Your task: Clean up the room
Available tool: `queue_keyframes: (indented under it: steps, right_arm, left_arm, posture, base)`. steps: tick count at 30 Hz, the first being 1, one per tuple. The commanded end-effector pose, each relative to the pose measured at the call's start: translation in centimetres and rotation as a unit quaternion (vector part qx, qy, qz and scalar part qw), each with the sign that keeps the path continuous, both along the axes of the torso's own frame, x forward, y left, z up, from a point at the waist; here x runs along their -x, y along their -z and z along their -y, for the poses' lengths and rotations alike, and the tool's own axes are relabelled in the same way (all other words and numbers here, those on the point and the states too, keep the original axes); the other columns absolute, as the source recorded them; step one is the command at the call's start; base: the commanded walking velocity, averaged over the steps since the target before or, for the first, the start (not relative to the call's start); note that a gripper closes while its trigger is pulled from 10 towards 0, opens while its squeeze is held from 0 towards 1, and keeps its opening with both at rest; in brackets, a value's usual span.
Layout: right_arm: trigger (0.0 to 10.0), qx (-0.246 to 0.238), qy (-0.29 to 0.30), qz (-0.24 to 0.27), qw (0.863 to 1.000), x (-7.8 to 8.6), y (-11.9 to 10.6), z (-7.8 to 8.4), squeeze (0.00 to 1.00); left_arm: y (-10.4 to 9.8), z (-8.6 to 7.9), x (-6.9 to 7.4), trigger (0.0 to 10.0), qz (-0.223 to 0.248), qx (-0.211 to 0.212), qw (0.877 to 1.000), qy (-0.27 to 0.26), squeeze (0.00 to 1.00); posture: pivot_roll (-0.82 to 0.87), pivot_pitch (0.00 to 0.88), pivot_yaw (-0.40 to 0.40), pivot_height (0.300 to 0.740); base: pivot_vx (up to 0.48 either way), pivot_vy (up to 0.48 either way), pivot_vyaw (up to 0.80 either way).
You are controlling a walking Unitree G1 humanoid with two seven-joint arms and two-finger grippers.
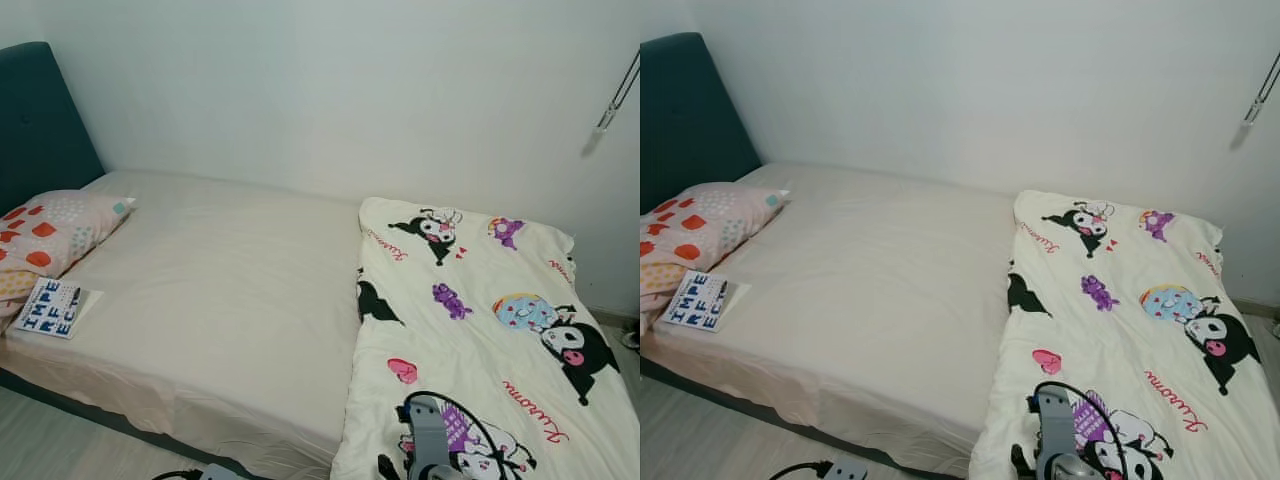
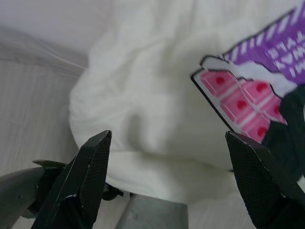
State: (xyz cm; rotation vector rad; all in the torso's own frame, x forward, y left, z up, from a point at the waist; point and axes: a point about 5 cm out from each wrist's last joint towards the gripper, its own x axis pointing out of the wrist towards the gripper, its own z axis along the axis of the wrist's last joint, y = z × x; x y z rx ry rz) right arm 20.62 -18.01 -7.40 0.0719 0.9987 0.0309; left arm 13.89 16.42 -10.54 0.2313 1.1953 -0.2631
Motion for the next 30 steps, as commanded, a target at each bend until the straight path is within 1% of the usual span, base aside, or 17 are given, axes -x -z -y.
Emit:
queue_keyframes:
  steps: [1, 2, 3, 4, 6, 11, 14, 19, 25, 30]
  right_arm:
    - [10.0, -0.003, 0.016, -0.019, 1.000, 0.9, 0.5, 0.1, 0.00]
    - [10.0, -0.012, 0.069, -0.037, 0.997, 1.9, 1.0, 0.5, 0.00]
    - [10.0, -0.018, 0.095, -0.044, 0.994, 2.3, 1.2, 0.7, 0.00]
    - [10.0, -0.018, 0.095, -0.044, 0.994, 2.3, 1.2, 0.7, 0.00]
    - [10.0, -0.012, 0.118, -0.054, 0.992, 2.9, 1.4, 1.1, 0.00]
    - [10.0, 0.010, 0.103, -0.071, 0.992, 4.0, 1.8, 1.6, 0.00]
    - [10.0, 0.017, 0.099, -0.075, 0.992, 4.4, 2.0, 1.8, 0.00]
    - [10.0, 0.033, 0.080, -0.078, 0.993, 4.7, 2.1, 1.8, 0.00]
    - [10.0, 0.032, 0.085, -0.076, 0.993, 4.7, 2.2, 1.4, 0.00]
    - [10.0, 0.035, 0.077, -0.077, 0.993, 4.7, 2.2, 1.0, 0.00]
  left_arm:
    - [0.0, -0.5, 0.2, 10.0, -0.007, -0.011, 1.000, 0.000, 0.00]
    - [0.0, -0.4, 0.1, 10.0, -0.005, -0.011, 1.000, 0.001, 0.00]
    - [0.0, -0.4, 0.1, 10.0, -0.005, -0.011, 1.000, 0.001, 0.00]
    - [0.0, -0.4, 0.1, 10.0, -0.005, -0.011, 1.000, 0.001, 0.00]
    - [0.1, -0.4, 0.2, 10.0, -0.005, -0.011, 1.000, 0.003, 0.00]
    - [0.1, -0.3, 0.4, 10.0, -0.008, -0.013, 1.000, 0.010, 0.00]
    - [0.2, -0.2, 0.6, 10.0, -0.009, -0.014, 1.000, 0.013, 0.00]
    - [0.3, -0.3, 0.9, 10.0, -0.014, -0.017, 1.000, 0.019, 0.00]
    - [0.2, -0.6, 0.7, 10.0, -0.012, -0.021, 0.999, 0.020, 0.00]
    - [0.2, -0.6, 0.6, 10.0, -0.010, -0.023, 0.999, 0.022, 0.00]
  posture:
    - [0.02, 0.000, -0.010, 0.740]
    - [0.02, 0.000, -0.017, 0.740]
    - [0.02, 0.000, -0.017, 0.740]
    - [0.02, 0.000, -0.017, 0.740]
    - [0.02, 0.000, -0.019, 0.740]
    - [0.02, 0.000, -0.030, 0.740]
    - [0.02, 0.000, -0.028, 0.740]
    - [0.02, 0.000, -0.022, 0.740]
    - [0.02, 0.000, -0.015, 0.740]
    - [0.02, 0.000, -0.008, 0.740]
  base:
    - [-0.307, 0.000, 0.00]
    - [-0.304, 0.000, 0.00]
    - [-0.304, 0.000, 0.00]
    - [-0.304, 0.000, 0.00]
    - [-0.304, 0.000, 0.00]
    - [-0.330, 0.000, 0.00]
    - [-0.344, 0.000, 0.00]
    - [-0.346, 0.000, 0.00]
    - [-0.344, 0.000, 0.00]
    - [-0.345, 0.000, 0.00]
